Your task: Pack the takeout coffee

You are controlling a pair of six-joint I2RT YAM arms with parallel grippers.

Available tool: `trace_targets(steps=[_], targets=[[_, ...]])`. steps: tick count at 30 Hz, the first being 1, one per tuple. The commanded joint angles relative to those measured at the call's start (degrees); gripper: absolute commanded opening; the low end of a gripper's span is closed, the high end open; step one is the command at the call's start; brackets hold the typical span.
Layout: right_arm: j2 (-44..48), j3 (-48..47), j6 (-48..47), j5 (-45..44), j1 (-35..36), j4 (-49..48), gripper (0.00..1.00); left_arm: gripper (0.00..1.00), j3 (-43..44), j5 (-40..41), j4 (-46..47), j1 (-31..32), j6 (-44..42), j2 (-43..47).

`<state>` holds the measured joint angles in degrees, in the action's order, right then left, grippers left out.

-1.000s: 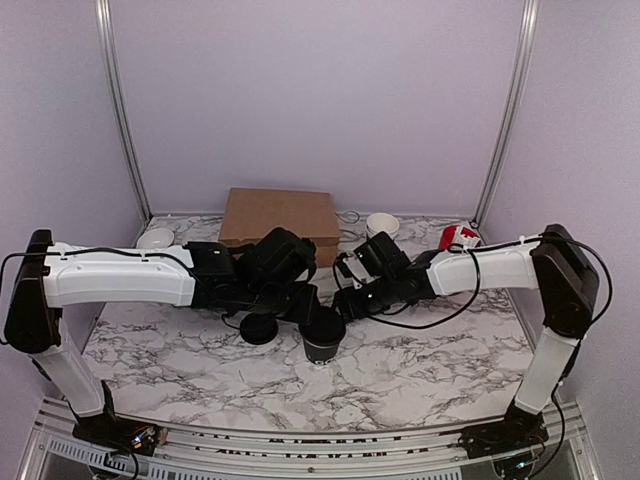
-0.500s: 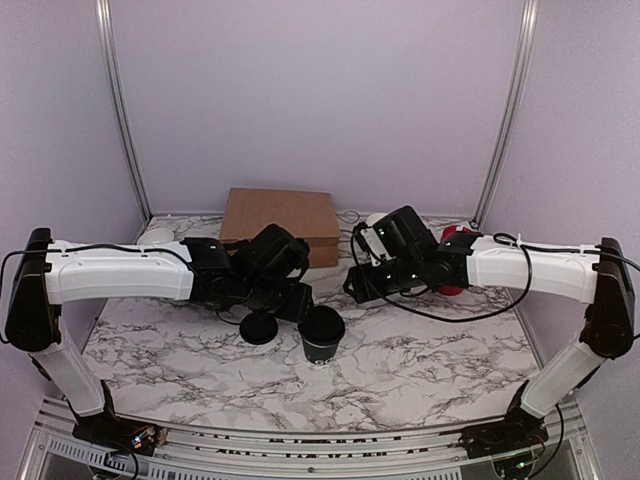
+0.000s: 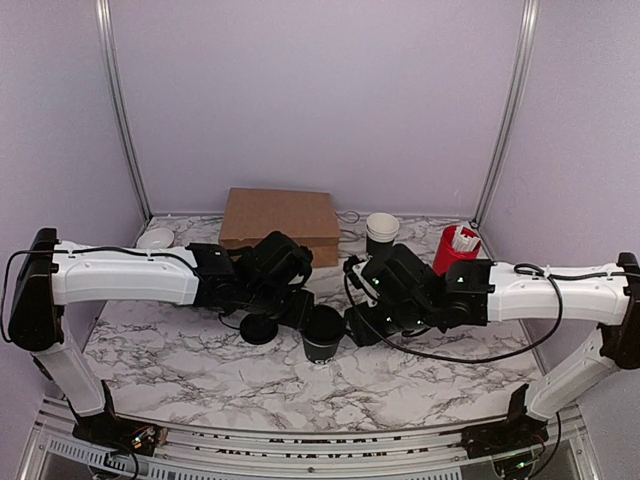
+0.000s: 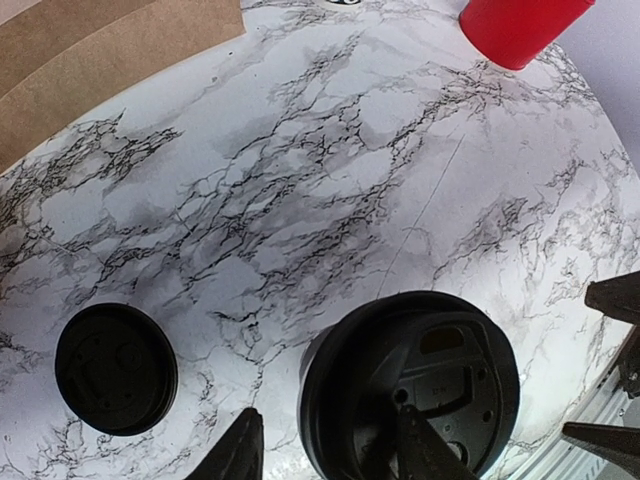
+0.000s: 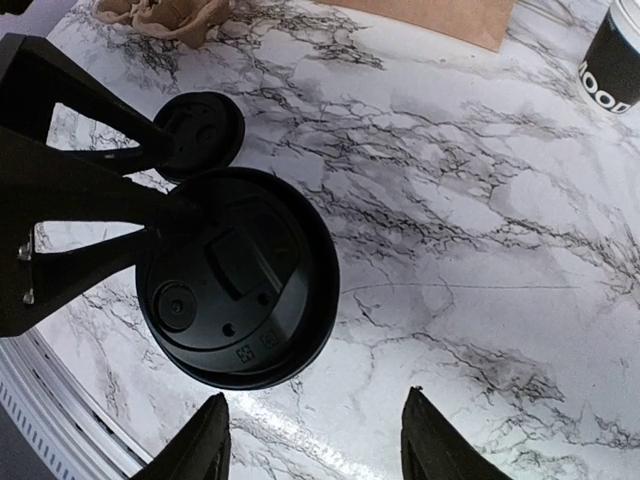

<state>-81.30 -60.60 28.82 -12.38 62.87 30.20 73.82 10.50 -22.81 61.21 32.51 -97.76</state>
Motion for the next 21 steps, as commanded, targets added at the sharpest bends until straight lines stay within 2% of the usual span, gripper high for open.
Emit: trace_targets(steps=[1, 7, 10, 16, 21], targets=[[3.2, -2.1, 2.2, -4.7, 1.8, 2.3, 0.54, 0.45, -1.1, 0.5, 0.3, 0.0, 0.2, -0.7], [3.8, -4.3, 1.7, -7.3, 3.8, 1.5, 0.55, 0.44, -1.1, 0.7, 0.3, 0.0, 0.5, -0.9], [2.8, 0.6, 2.3, -5.9, 3.8, -3.5, 0.54, 0.44, -1.1, 0.7, 0.3, 0.0, 0.5, -0.9], [-1.6, 17.1, 8.1, 0.9, 3.7, -16.4, 0.54, 0.44, -1.1, 0.8, 0.2, 0.0, 0.6, -1.2], [-0.7, 18.0, 9.9, 0.5, 3.6, -16.0, 0.54, 0.43, -1.0, 0.7, 0.2, 0.0, 0.6, -1.4]])
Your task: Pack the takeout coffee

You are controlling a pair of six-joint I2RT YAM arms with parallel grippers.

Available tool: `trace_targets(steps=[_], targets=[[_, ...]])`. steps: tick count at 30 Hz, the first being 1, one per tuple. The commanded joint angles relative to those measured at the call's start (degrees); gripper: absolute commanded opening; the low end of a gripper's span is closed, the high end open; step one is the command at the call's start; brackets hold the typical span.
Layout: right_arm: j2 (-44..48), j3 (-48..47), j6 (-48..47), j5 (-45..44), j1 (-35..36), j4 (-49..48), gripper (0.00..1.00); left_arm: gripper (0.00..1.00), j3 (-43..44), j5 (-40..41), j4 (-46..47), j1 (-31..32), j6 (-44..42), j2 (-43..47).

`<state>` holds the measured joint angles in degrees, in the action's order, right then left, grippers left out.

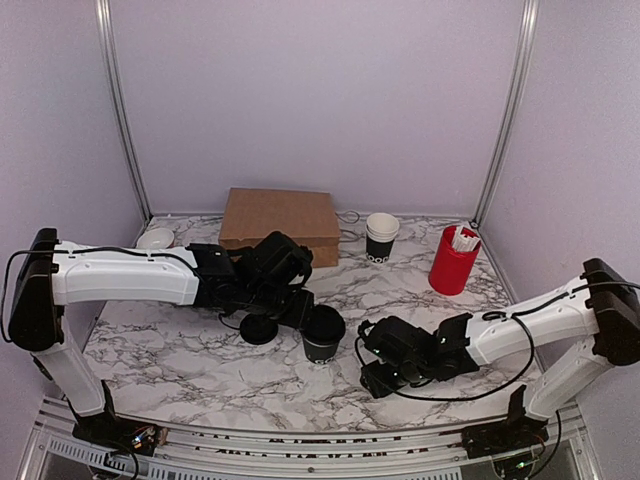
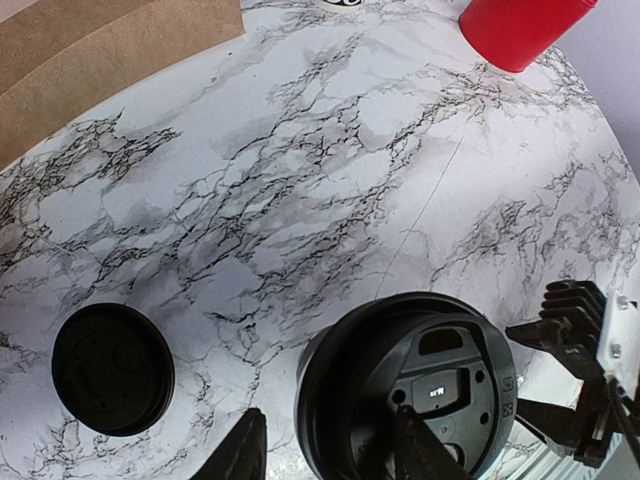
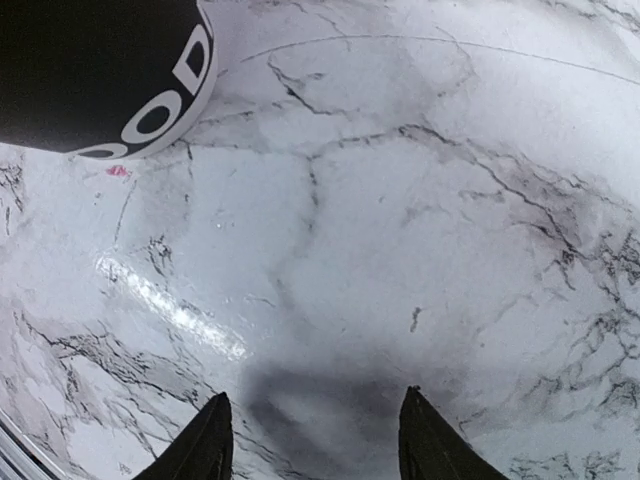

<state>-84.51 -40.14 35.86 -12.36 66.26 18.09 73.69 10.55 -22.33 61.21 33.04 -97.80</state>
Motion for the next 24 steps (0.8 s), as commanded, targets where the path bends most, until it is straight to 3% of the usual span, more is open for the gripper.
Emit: trace_targets(steps=[1, 11, 15, 20, 24], targets=[[3.8, -3.2, 2.7, -0.4, 0.2, -3.0, 0.55, 0.43, -0.9, 0.6, -0.3, 0.0, 0.1, -1.2], [10.9, -17.8, -5.6, -9.9, 2.2, 3.4, 0.54, 0.43, -1.0, 1.0, -0.3, 0.0, 0.4, -1.1], [8.7, -14.3, -7.0, -8.3, 2.2, -2.7, 0.56, 0.43, -1.1, 1.0, -0.2, 0.0, 0.6, -1.1], [-0.5, -4.4, -3.0, -0.2, 1.0, -12.8, 0.54, 0.43, -1.1, 1.2, -0.3, 0.0, 0.5, -1.1], [-2.4, -1.9, 0.5, 1.1, 1.0, -14.6, 0.52, 0.43, -1.1, 1.2, -0.3, 0.0, 0.5, -1.0]])
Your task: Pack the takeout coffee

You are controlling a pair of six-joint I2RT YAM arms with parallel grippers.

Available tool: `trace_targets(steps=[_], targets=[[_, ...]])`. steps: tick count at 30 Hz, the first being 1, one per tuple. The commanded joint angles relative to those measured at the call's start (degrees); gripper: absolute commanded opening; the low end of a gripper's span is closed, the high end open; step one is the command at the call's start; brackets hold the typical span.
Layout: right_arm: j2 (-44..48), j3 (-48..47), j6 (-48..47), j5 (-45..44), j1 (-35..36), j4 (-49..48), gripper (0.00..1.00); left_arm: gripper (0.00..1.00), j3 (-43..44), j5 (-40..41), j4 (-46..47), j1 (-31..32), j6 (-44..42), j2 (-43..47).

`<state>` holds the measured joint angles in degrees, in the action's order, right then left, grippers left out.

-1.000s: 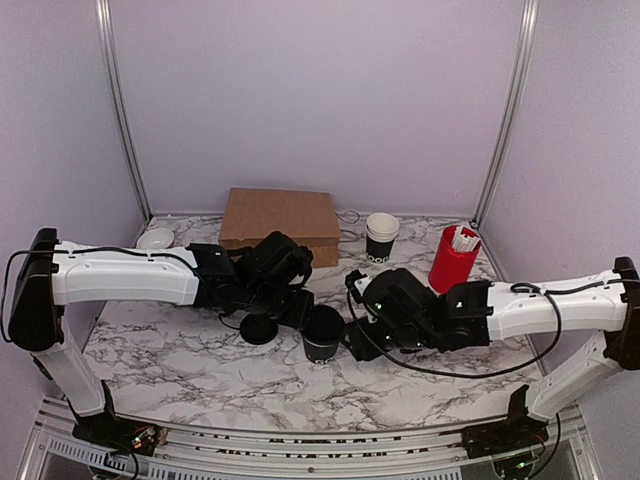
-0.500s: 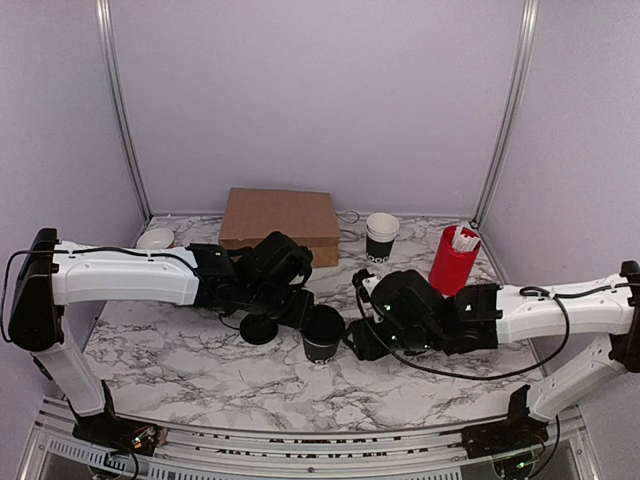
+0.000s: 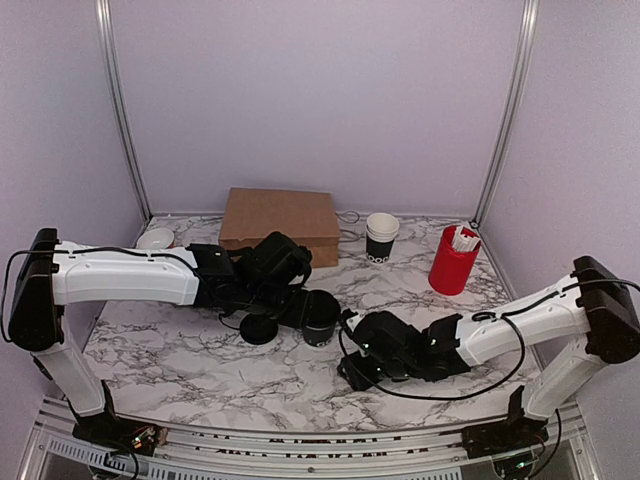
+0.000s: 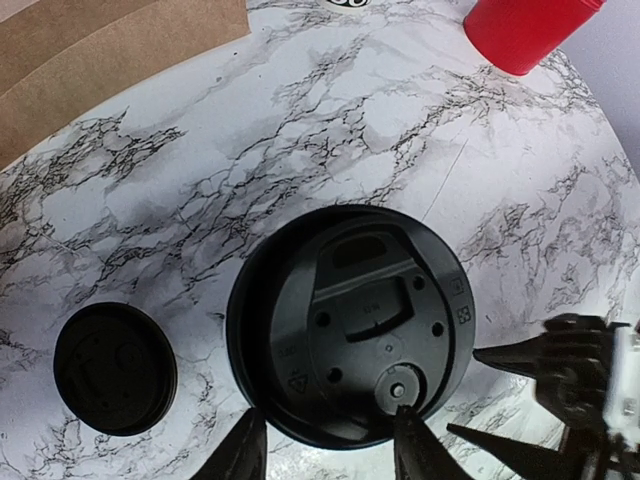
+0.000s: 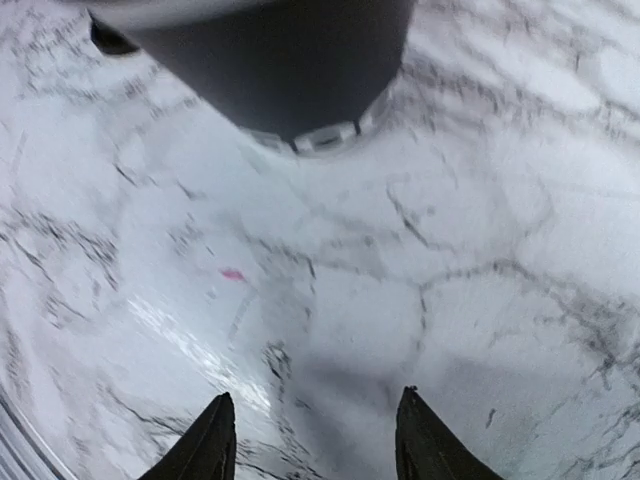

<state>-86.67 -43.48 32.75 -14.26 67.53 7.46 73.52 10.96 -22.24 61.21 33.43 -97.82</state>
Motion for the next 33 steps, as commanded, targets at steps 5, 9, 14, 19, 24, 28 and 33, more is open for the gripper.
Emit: trace_targets(steps=[5, 9, 14, 19, 24, 28, 33], targets=[[3.8, -3.2, 1.7, -1.1, -0.5, 1.9, 0.53, 0.43, -0.8, 0.6, -0.4, 0.0, 0.0, -0.9], [7.9, -9.1, -2.3, -4.8, -0.5, 5.3, 0.53, 0.43, -0.8, 0.8, -0.4, 0.0, -0.1, -0.6], [11.6, -14.2, -9.9, -9.1, -0.9, 2.7, 0.56, 0.43, -0.6, 0.7, -0.4, 0.0, -0.1, -0.6], [7.7, -9.6, -9.6, 0.0, -8.1, -4.0, 0.57, 0.43, -0.3, 0.8, -0.4, 0.0, -0.1, -0.6], [-5.1, -4.5, -5.3, 10.7, -10.8, -7.9, 0.51, 0.43, 0.0, 0.8, -0.4, 0.0, -0.4, -1.2], [-6.1, -2.5, -2.2, 9.8, -8.1, -7.5, 0.5, 0.43, 0.4, 0.6, -0.4, 0.0, -0.6, -1.4], [0.4, -4.2, -1.9, 3.9, -8.0, -2.7, 0.53, 0.43, 1.0, 0.6, -0.8, 0.0, -0.8, -1.3]])
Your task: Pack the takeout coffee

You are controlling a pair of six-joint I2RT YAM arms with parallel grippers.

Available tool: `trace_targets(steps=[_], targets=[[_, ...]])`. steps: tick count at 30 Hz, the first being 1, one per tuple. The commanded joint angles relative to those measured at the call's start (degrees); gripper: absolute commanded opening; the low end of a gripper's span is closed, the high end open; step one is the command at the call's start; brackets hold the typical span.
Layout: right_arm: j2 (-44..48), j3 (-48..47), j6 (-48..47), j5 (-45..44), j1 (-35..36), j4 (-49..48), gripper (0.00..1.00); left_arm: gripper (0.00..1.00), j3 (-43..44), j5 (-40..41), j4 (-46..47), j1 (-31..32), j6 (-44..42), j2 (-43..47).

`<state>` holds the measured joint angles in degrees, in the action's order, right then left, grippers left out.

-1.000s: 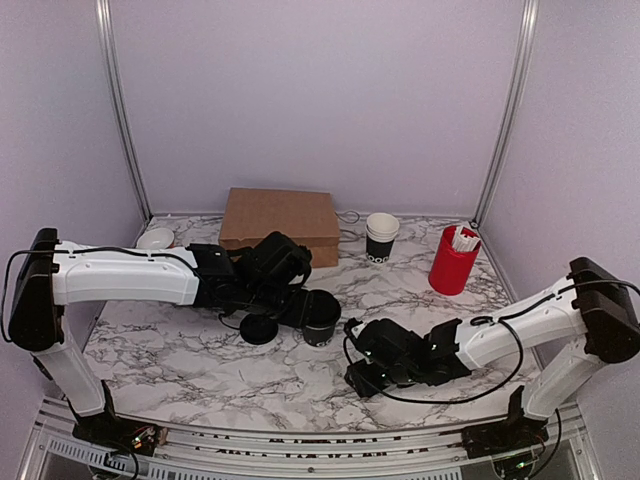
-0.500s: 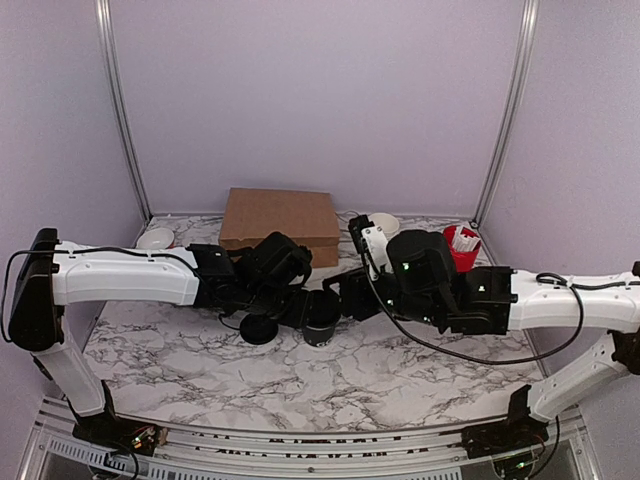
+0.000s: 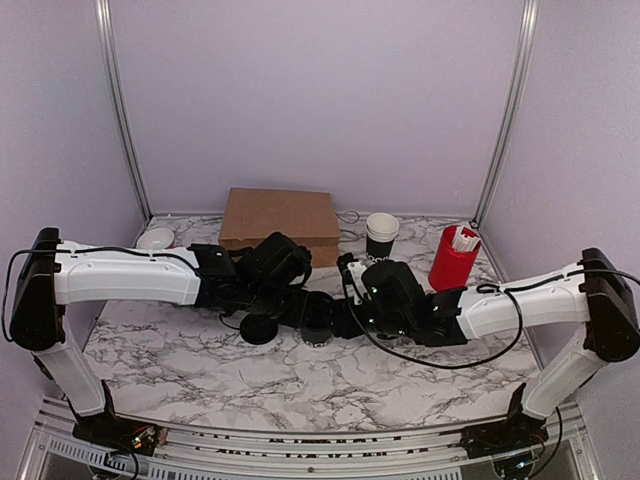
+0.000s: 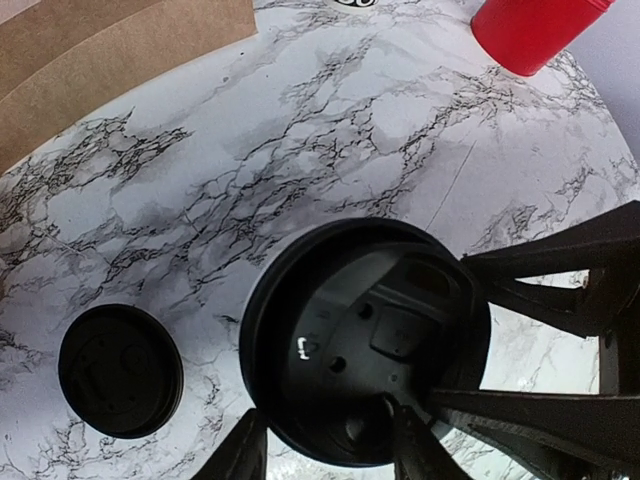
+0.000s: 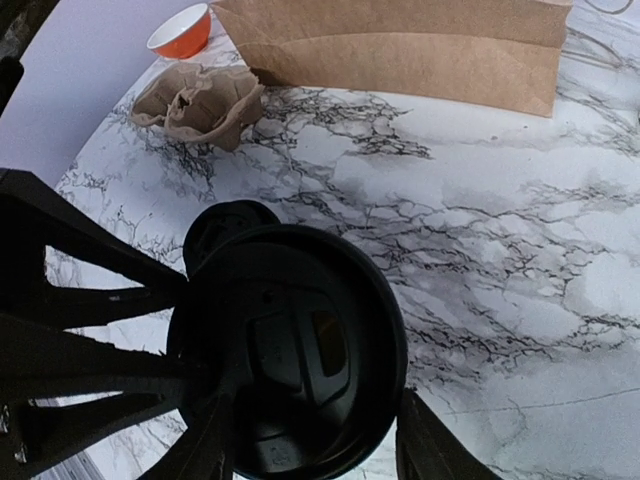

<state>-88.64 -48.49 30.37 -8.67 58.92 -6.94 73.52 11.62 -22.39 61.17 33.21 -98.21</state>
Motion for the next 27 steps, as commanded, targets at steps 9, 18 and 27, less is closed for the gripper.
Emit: trace_targets(steps=[9, 18, 27], targets=[[2.9, -9.7, -2.7, -4.5, -0.4, 20.0, 0.54, 0.43, 3.5, 1.0, -2.0, 0.0, -1.1, 1.5], [-1.6, -15.7, -2.7, -4.7, -0.9, 22.6, 0.55, 0.43, 5.0, 4.1, -3.6, -0.2, -1.2, 3.7], [-1.4, -17.4, -2.4, -4.9, -1.1, 21.9, 0.52, 0.28, 13.4, 7.1, -5.9, -2.6, -3.7, 8.8]])
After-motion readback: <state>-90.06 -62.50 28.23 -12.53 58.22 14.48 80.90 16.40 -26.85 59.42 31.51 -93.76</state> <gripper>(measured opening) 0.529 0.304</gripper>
